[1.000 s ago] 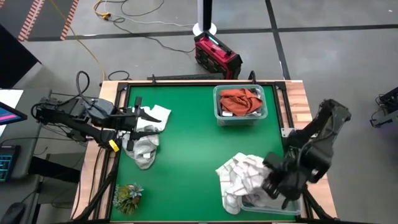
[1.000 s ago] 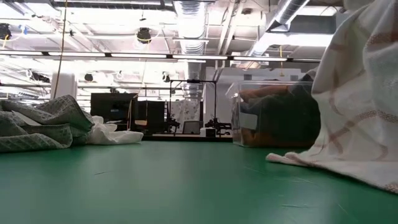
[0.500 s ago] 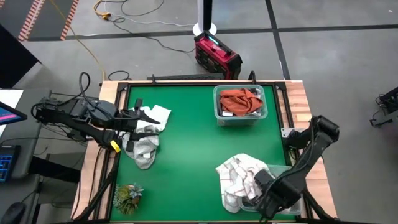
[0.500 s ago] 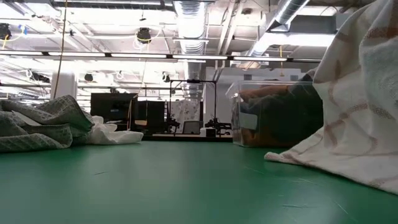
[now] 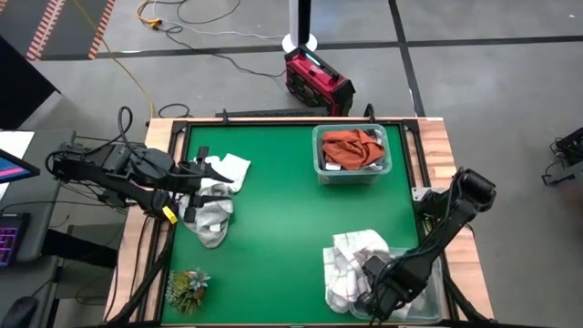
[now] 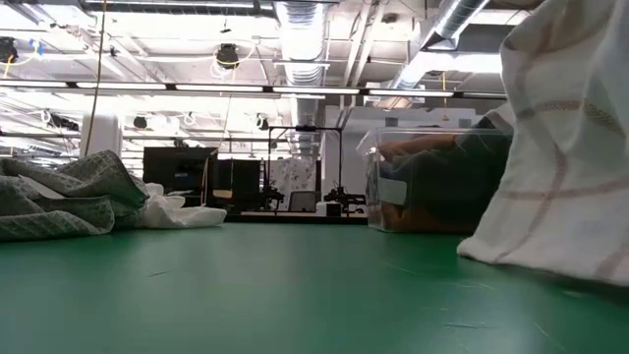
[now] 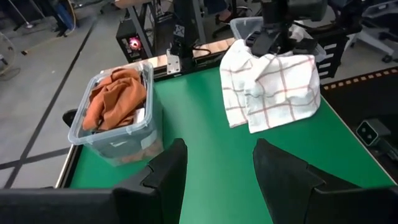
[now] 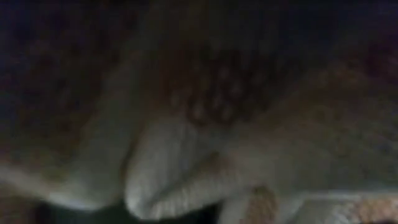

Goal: Sort towels by color in basket
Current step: Put the white squared towel into the bottom transparent bin

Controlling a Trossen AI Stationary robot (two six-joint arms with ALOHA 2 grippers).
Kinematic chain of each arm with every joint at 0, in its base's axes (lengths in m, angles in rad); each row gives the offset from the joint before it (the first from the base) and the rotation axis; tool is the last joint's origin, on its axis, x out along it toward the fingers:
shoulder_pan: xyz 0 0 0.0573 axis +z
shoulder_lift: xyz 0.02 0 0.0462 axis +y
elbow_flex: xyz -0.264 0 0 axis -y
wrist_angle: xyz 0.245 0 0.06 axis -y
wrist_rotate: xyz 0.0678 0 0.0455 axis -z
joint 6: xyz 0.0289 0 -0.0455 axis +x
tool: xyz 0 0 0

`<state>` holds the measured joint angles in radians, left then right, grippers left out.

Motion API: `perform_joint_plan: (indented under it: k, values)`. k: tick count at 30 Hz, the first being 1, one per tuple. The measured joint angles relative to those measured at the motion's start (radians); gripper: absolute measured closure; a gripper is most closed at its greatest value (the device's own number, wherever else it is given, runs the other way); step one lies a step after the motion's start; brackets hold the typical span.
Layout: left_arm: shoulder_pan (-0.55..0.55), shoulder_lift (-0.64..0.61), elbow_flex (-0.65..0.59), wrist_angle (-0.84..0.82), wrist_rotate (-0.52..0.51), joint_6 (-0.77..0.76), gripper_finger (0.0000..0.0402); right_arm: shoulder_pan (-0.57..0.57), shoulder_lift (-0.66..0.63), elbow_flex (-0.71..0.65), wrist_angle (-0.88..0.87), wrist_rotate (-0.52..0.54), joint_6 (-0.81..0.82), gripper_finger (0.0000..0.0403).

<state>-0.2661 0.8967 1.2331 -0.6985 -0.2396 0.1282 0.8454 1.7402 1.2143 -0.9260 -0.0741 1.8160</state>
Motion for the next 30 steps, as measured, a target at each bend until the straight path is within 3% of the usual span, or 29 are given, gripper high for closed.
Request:
perform_joint_plan:
  k: [7, 13, 18, 21, 26, 30]
  values:
    - [0.000, 0.000, 0.000, -0.030, 0.001, -0.013, 0.0228, -0.031, -0.057, -0.008, -0.062, 0.032, -0.037, 0.0207]
    - [0.000, 0.000, 0.000, -0.040, 0.001, -0.017, 0.0228, -0.051, -0.190, -0.007, -0.121, -0.047, -0.010, 0.0135]
    - [0.000, 0.000, 0.000, -0.043, 0.001, -0.021, 0.0228, -0.058, -0.325, -0.005, -0.117, -0.041, 0.075, 0.0128]
    - [0.000, 0.000, -0.001, -0.055, 0.001, -0.032, 0.0228, -0.075, -0.340, 0.025, -0.126, -0.011, 0.034, 0.0128]
    - [0.000, 0.000, -0.001, -0.055, 0.001, -0.044, 0.0228, -0.150, -0.231, 0.182, -0.209, 0.063, -0.236, 0.0128]
    - [0.000, 0.000, -0.001, -0.055, 0.001, -0.066, 0.0228, -0.216, -0.092, 0.403, -0.350, 0.211, -0.500, 0.0128]
